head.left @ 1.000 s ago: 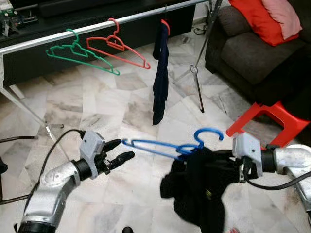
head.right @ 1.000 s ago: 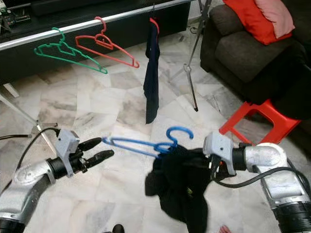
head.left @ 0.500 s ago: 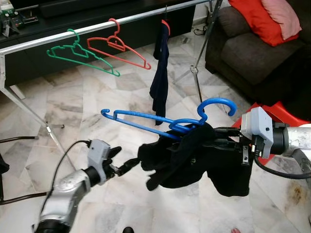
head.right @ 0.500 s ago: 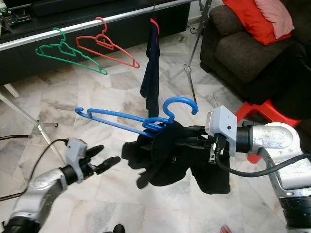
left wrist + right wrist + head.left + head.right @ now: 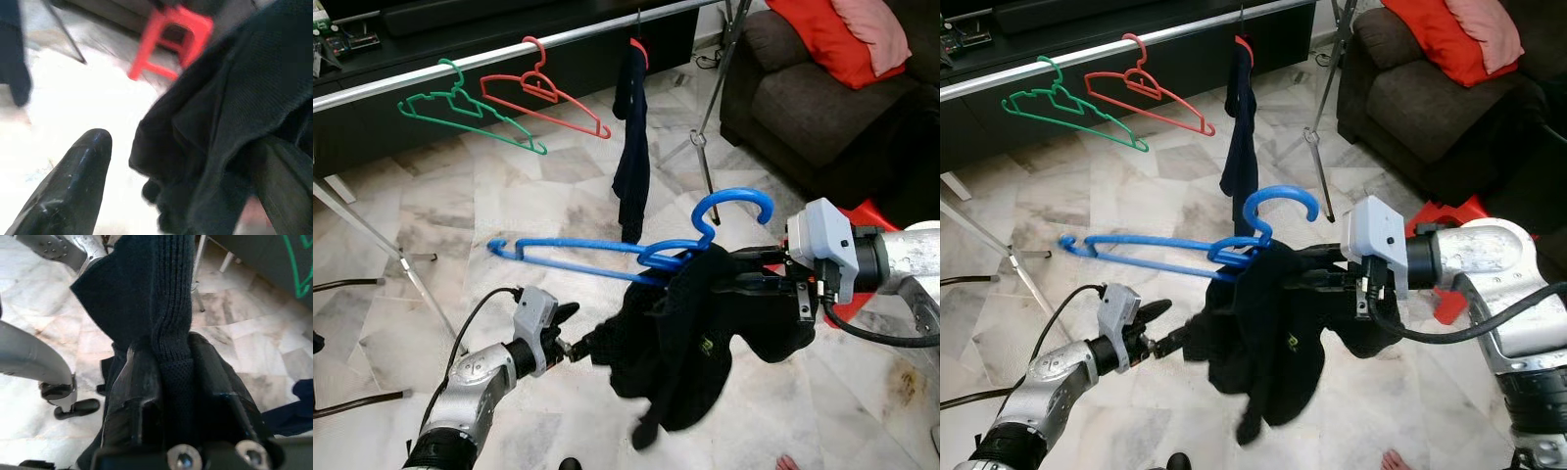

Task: Hang hanger

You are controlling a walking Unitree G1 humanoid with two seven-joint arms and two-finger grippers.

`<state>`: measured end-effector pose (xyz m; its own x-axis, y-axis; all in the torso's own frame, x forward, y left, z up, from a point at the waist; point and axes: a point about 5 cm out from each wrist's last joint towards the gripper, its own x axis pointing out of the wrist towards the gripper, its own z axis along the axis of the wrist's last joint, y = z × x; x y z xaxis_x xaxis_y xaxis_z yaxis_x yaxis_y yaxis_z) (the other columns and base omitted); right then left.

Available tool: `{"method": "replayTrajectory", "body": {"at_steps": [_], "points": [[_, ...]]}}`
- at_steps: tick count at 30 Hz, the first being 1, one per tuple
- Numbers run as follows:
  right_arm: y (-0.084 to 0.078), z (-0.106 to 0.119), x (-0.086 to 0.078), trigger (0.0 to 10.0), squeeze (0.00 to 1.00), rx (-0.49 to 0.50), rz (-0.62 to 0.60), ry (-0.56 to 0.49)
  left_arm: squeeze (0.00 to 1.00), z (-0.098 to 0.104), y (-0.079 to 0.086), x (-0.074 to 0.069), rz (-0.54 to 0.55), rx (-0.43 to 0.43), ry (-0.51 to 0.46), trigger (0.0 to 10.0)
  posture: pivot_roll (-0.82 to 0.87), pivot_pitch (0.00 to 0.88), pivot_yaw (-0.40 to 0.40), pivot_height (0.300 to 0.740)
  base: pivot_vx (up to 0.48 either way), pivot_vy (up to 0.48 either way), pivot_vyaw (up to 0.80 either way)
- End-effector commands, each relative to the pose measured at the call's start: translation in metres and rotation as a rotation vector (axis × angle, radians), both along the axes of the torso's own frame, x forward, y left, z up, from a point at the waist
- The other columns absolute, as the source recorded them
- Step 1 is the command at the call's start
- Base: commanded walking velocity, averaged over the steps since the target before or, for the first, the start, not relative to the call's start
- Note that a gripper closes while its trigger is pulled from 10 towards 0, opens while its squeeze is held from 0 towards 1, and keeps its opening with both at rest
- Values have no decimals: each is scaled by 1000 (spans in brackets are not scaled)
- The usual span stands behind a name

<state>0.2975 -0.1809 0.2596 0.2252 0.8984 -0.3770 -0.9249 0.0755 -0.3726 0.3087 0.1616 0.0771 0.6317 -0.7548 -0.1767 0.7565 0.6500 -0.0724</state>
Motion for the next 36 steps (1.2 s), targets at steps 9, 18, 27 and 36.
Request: {"method": "replayTrajectory", "body": {"at_steps": [9, 18, 27, 36], "points": [[4, 13, -1, 0, 0, -15, 41, -53, 0, -23, -1, -14, -89, 70, 83, 10000, -129, 244, -13, 740, 0, 0, 0], [9, 17, 1, 0, 0, -3, 49, -75, 0, -25, -20, -7, -78, 50, 76, 10000, -134, 225, -11, 740, 0, 0, 0], [8, 17, 2, 0, 0, -9, 43, -82, 0, -21, -25, 1, -1, -3, 66, 0, -140, 212, -8, 740, 0, 0, 0], [8, 12, 3, 0, 0, -5, 35, -70, 0, -23, -23, 2, 5, 1, 71, 0, -135, 195, -6, 740, 0, 0, 0]]}}
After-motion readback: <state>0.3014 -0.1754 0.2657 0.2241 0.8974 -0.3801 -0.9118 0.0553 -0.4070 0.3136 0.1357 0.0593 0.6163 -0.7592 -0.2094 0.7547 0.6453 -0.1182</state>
